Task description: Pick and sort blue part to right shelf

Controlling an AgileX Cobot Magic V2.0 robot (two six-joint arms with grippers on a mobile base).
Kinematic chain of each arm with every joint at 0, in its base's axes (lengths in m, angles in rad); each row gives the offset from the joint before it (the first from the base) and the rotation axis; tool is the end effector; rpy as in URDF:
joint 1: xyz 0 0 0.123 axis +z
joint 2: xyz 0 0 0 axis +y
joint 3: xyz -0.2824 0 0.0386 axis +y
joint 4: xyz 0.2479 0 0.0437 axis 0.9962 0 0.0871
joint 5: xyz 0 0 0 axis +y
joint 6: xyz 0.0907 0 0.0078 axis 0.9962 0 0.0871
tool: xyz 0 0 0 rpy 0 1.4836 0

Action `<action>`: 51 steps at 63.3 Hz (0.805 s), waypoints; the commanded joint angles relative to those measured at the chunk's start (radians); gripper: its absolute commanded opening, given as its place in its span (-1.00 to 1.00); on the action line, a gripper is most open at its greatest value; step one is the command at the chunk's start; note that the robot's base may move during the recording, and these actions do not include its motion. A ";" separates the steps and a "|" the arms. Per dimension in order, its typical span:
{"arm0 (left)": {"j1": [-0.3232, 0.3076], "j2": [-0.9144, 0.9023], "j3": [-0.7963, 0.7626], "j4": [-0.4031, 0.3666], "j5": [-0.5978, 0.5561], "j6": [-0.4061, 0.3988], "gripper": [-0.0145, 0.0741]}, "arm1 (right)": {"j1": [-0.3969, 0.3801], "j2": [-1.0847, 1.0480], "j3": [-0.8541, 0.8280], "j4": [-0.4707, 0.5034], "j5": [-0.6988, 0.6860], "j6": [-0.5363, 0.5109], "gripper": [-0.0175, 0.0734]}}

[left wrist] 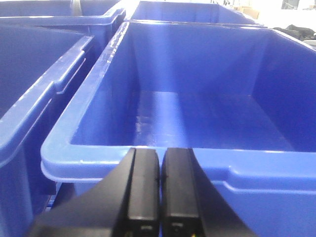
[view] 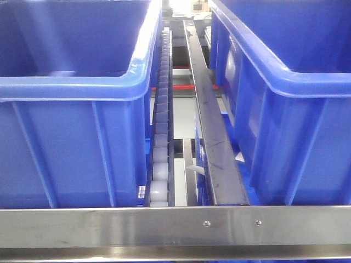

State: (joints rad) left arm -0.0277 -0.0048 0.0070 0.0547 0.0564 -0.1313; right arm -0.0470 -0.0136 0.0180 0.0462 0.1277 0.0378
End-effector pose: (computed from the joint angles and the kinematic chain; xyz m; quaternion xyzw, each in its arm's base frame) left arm 0.0564 -0.0013 0.2059 -0.0182 0.6967 -0.0363 0.7163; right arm 0.0561 -0.0021 0.1962 0.0451 0.7213 0.0148 0.6909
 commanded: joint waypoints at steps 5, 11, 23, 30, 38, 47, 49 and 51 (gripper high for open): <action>0.000 -0.022 0.023 -0.010 -0.095 -0.001 -0.39 | -0.004 -0.019 -0.009 -0.031 -0.135 -0.012 -0.54; 0.000 -0.022 0.023 -0.010 -0.095 -0.001 -0.39 | -0.004 -0.019 -0.008 -0.046 -0.135 -0.012 -0.54; 0.000 -0.022 0.023 -0.010 -0.095 -0.001 -0.39 | -0.004 -0.019 -0.008 -0.046 -0.134 -0.012 -0.54; 0.000 -0.022 0.023 -0.010 -0.095 -0.001 -0.39 | -0.004 -0.019 -0.008 -0.046 -0.134 -0.012 -0.54; 0.000 -0.022 0.023 -0.010 -0.095 -0.001 -0.39 | -0.004 -0.019 -0.008 -0.046 -0.134 -0.012 -0.54; 0.000 -0.022 0.023 -0.010 -0.095 -0.001 -0.39 | -0.004 -0.019 -0.008 -0.046 -0.134 -0.012 -0.54; 0.000 -0.022 0.023 -0.010 -0.095 -0.001 -0.39 | -0.004 -0.019 -0.008 -0.046 -0.134 -0.012 -0.54; 0.000 -0.022 0.023 -0.010 -0.095 -0.001 -0.39 | -0.004 -0.019 -0.008 -0.046 -0.134 -0.012 -0.54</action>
State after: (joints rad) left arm -0.0277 -0.0048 0.0070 0.0547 0.0540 -0.1313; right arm -0.0470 -0.0136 0.0296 0.0081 0.0868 0.0360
